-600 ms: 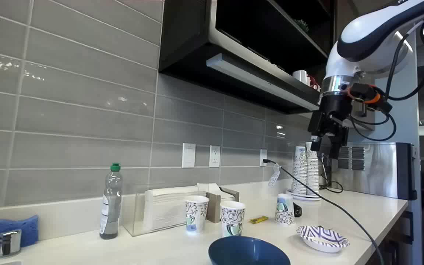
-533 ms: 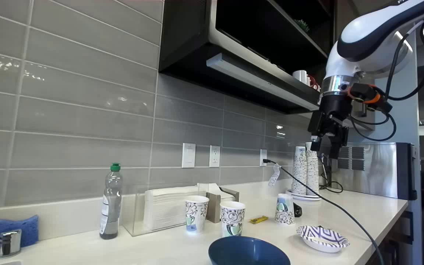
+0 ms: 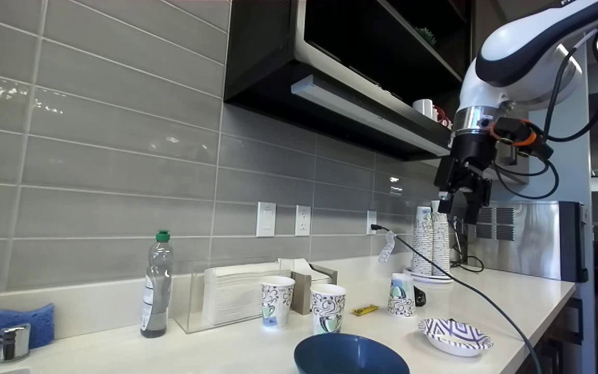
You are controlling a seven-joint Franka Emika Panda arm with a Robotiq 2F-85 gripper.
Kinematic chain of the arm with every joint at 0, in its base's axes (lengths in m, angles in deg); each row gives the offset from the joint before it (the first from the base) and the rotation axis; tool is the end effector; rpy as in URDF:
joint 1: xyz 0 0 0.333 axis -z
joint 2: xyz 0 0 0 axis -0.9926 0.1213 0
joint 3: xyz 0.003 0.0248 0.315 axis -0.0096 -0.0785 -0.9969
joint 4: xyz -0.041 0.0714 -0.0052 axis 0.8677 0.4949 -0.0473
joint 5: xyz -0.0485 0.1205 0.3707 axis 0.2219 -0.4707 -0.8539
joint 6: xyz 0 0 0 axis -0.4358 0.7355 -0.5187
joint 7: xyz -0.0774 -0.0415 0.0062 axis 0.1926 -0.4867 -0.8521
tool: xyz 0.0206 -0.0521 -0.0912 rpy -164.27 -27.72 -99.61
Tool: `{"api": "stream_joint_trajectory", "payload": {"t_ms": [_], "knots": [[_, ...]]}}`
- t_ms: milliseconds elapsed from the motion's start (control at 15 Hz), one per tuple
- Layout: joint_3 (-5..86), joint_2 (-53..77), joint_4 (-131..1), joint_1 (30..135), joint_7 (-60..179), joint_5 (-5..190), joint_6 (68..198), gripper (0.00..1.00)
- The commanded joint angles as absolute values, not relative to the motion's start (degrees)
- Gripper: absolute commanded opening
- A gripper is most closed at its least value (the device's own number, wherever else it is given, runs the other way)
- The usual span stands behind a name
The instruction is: Move the cup on the right slightly to the left and place the one in the middle upside down
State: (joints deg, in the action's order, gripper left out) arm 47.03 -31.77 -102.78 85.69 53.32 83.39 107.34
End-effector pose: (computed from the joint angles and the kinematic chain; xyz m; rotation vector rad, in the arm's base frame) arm 0.4109 -0.0960 0.5451 -2.9504 0.3129 -0.1775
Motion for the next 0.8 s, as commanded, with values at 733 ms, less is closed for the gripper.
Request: {"api": "stream_joint_trajectory", "payload": {"t_ms": [733], "knots": [[45.8, -12.9, -92.6, 87.7, 47.2, 90.4, 121.5, 1.00]]}}
